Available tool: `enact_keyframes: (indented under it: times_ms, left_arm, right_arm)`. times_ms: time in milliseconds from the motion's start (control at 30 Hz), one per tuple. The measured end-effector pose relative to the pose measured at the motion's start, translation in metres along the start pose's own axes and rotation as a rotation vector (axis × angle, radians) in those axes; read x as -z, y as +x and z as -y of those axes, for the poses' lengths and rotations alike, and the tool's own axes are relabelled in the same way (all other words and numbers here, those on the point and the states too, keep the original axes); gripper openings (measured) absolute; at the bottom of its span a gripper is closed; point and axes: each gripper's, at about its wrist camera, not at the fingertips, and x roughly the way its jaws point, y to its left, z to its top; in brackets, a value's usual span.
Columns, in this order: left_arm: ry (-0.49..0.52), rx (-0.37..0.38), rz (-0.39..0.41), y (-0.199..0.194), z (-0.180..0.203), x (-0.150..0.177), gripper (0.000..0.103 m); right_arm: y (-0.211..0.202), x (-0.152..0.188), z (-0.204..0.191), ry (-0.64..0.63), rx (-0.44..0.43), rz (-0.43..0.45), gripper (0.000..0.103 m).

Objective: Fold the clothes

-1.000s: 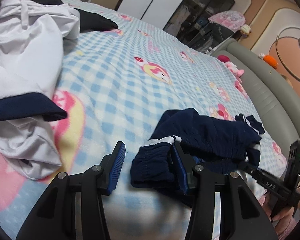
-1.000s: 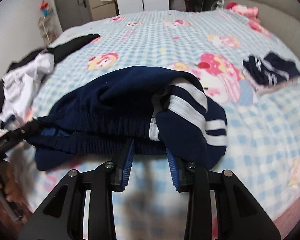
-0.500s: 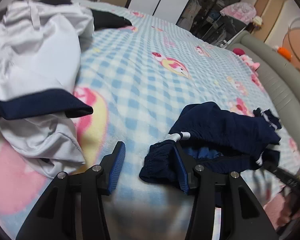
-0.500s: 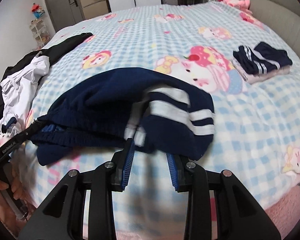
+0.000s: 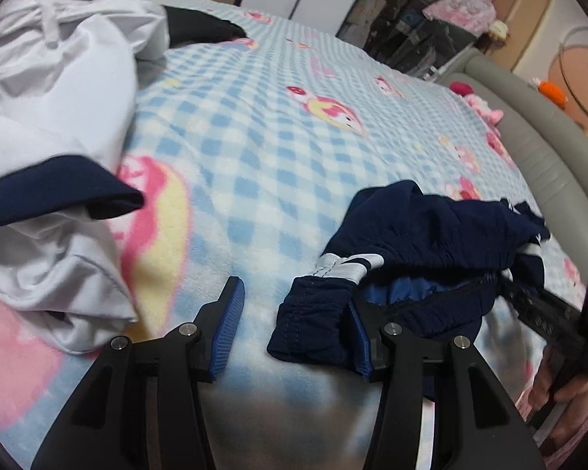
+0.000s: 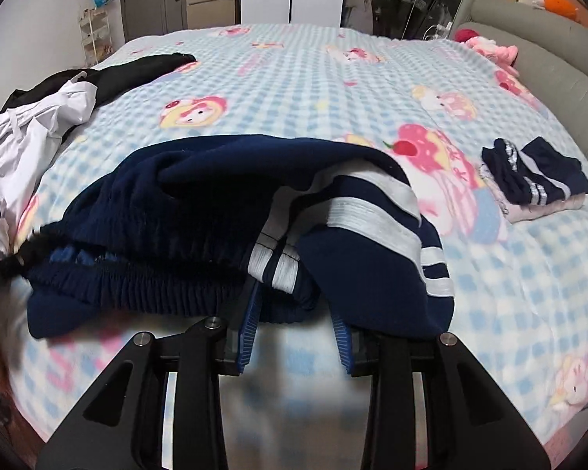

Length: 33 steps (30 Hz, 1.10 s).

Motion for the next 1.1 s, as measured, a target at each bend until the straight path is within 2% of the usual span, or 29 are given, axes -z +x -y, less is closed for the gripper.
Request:
enact_keyframes:
  times_ms: [67, 167, 233, 333, 433, 500, 567, 600, 633, 700, 767, 867, 933, 1000, 1067, 1100]
  left_arm:
    - [0.005, 0.026, 0.006, -0.005, 0.004, 0.001, 0.027]
    - [0.024, -0.012, 0.024, -0.013, 0.014, -0.006, 0.025]
    - [0.035, -0.014, 0.041, -0.019, 0.023, -0.023, 0.024]
    - [0.080, 0.014, 0.117, -0.036, 0.051, -0.074, 0.023]
    - [0.191, 0.030, 0.278, -0.083, 0.097, -0.126, 0.023]
    - [0.263, 0.043, 0.395, -0.118, 0.128, -0.156, 0.023]
    - [0.289, 0.062, 0.494, -0.154, 0.143, -0.164, 0.024]
    - [0.292, 0.070, 0.518, -0.165, 0.144, -0.162, 0.024]
    - [0.296, 0.074, 0.525, -0.171, 0.144, -0.157, 0.024]
    - [0.301, 0.067, 0.484, -0.166, 0.136, -0.137, 0.026]
    - [0.301, 0.037, 0.387, -0.141, 0.122, -0.110, 0.026]
    - [0.235, 0.000, 0.142, -0.077, 0.090, -0.058, 0.026]
    - [0.206, -0.011, 0.085, -0.064, 0.081, -0.035, 0.025]
    - [0.177, -0.022, 0.029, -0.050, 0.072, -0.012, 0.025]
    - [0.148, -0.033, -0.028, -0.036, 0.063, 0.010, 0.025]
    - [0.133, -0.039, -0.056, -0.029, 0.058, 0.022, 0.029]
  right_arm:
    - [-0.007, -0.017, 0.006, 0.022, -0.014, 0.022, 0.041]
    - [-0.018, -0.042, 0.016, 0.054, -0.034, 0.055, 0.008]
    - [-0.025, -0.059, 0.023, 0.076, -0.048, 0.077, 0.007]
    - [-0.036, -0.084, 0.032, 0.109, -0.068, 0.110, 0.006]
    - [-0.053, -0.114, 0.042, 0.136, -0.086, 0.166, 0.006]
    - [-0.094, -0.148, 0.050, 0.149, -0.098, 0.300, 0.005]
    - [-0.133, -0.166, 0.057, 0.161, -0.097, 0.416, 0.006]
    - [-0.153, -0.171, 0.060, 0.168, -0.095, 0.473, 0.006]
    - [-0.168, -0.169, 0.064, 0.179, -0.099, 0.512, 0.006]
    - [-0.190, -0.154, 0.070, 0.203, -0.113, 0.555, 0.006]
    - [-0.184, -0.117, 0.073, 0.226, -0.122, 0.499, 0.006]
    - [-0.137, -0.056, 0.064, 0.224, -0.082, 0.302, 0.006]
    - [-0.089, -0.007, 0.059, 0.234, -0.044, 0.115, 0.007]
    - [-0.052, 0.038, 0.056, 0.264, -0.050, -0.043, 0.007]
    - [-0.037, 0.066, 0.054, 0.269, -0.032, -0.119, 0.008]
    - [-0.035, 0.072, 0.057, 0.267, -0.029, -0.125, 0.009]
